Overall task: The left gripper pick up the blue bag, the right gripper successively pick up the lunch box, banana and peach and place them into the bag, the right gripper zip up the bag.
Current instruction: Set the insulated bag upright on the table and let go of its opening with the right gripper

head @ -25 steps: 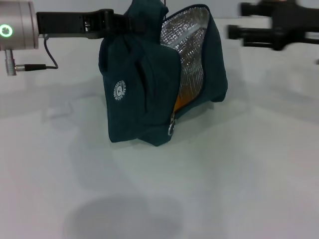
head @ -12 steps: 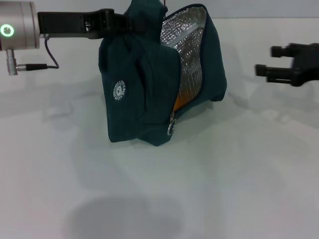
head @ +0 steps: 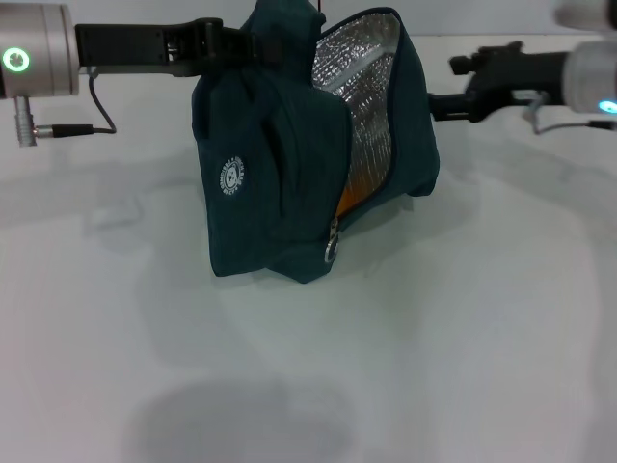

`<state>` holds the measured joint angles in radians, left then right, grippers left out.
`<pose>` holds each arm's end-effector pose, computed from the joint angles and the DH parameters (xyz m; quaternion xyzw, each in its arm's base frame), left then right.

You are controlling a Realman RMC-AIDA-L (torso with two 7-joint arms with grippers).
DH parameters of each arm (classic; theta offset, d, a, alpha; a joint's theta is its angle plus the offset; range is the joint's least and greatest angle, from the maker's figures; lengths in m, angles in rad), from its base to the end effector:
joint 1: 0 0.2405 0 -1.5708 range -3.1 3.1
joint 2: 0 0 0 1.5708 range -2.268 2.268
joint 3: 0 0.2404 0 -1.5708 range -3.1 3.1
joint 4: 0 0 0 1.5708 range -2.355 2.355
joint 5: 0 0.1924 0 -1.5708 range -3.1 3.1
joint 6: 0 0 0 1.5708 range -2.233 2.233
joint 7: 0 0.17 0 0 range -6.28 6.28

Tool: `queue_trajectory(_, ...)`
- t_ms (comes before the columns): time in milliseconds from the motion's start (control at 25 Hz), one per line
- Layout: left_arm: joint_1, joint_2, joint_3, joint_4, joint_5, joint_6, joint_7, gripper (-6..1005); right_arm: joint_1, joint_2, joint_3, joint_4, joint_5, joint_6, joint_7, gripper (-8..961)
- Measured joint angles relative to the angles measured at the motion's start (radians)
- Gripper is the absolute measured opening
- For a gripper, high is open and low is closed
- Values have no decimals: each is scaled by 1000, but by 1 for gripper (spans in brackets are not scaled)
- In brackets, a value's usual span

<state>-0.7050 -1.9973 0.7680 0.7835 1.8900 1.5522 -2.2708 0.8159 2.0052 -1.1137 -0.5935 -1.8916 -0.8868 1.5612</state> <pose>-0.1559 0.3765 0.0317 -0.8400 -0.4600 -0.2848 0.0409 0.1757 0.4418 -0.0235 -0.9398 0.1582 0.0991 0.2864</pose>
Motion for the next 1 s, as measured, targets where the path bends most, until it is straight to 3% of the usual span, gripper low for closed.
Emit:
queue_trajectory(120, -2, -1, 1, 0, 0, 0, 1, 48, 53, 4, -47, 38, 0, 76, 0, 708)
queue_trajectory(280, 0, -1, 2, 0, 0, 0, 2, 48, 67, 17, -65, 39, 11, 206, -10, 707)
queue_trajectory(400, 7, -1, 0, 0, -2, 1, 3, 48, 47, 23, -65, 23, 71, 319, -52, 708)
queue_trajectory(520, 15, -1, 0, 0, -3, 3, 4, 48, -17, 23, -67, -36, 227, 375, -161, 707)
queue_trajectory(760, 38, -2, 4, -8, -3, 22, 8, 48, -180, 22, -114, -175, 679, 238, -491, 708)
queue_trajectory(1000, 44, -6, 2, -105, -11, 65, 56, 48, -308, 16, -114, -269, 887, -9, -582, 707)
